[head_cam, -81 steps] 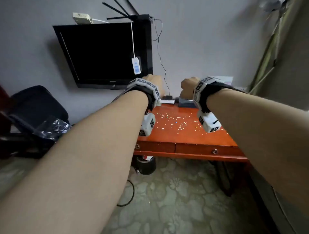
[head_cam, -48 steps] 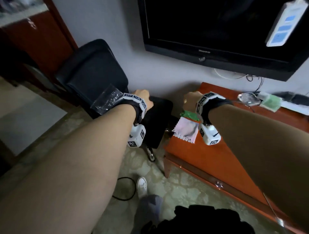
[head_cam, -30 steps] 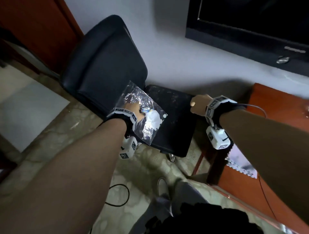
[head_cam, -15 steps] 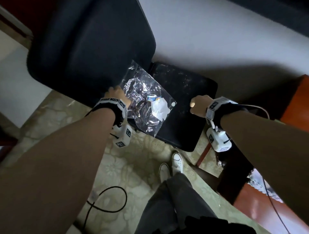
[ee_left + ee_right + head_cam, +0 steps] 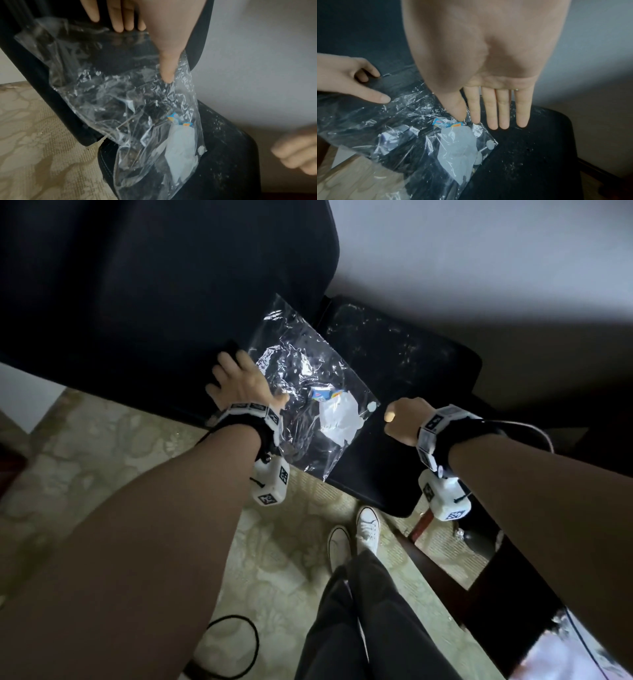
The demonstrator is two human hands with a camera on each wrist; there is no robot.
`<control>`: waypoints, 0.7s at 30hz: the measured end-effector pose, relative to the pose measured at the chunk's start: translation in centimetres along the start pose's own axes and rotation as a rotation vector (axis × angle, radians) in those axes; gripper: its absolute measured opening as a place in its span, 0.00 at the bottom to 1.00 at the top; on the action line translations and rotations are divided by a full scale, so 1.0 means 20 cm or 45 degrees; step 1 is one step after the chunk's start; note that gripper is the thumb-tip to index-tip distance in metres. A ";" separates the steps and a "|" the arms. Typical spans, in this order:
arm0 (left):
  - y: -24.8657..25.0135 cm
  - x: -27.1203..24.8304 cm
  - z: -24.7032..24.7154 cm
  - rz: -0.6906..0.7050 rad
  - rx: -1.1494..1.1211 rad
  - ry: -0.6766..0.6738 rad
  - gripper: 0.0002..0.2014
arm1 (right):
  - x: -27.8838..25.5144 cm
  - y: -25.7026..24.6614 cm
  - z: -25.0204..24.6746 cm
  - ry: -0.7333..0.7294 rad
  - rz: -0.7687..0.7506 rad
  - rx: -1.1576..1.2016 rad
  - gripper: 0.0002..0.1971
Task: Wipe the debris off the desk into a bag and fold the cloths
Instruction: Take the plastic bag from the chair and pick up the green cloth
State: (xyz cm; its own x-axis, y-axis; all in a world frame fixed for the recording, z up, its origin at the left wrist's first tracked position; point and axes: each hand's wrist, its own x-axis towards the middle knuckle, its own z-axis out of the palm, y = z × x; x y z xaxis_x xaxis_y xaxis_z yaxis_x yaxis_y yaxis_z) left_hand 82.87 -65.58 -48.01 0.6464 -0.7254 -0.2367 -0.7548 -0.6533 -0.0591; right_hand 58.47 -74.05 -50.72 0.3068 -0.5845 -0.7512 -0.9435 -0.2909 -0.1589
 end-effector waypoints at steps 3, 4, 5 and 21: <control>-0.02 -0.01 0.07 0.069 0.077 0.069 0.51 | 0.11 -0.08 -0.07 0.072 -0.032 0.054 0.18; -0.03 -0.01 0.08 0.085 0.095 0.085 0.51 | 0.16 -0.13 -0.11 0.118 -0.037 0.100 0.21; -0.04 -0.01 0.10 0.100 0.115 0.101 0.51 | 0.22 -0.18 -0.15 0.167 -0.042 0.149 0.23; -0.09 0.00 0.16 0.143 0.146 0.219 0.47 | 0.72 -0.81 -0.38 0.454 -0.238 0.611 0.24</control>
State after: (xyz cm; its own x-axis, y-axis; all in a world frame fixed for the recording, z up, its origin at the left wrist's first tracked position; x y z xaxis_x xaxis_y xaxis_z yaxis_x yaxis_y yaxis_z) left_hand 83.96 -63.70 -50.97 0.5599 -0.8247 -0.0801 -0.8243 -0.5447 -0.1542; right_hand 79.02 -83.46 -54.09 0.4168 -0.7976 -0.4359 -0.7956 -0.0882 -0.5993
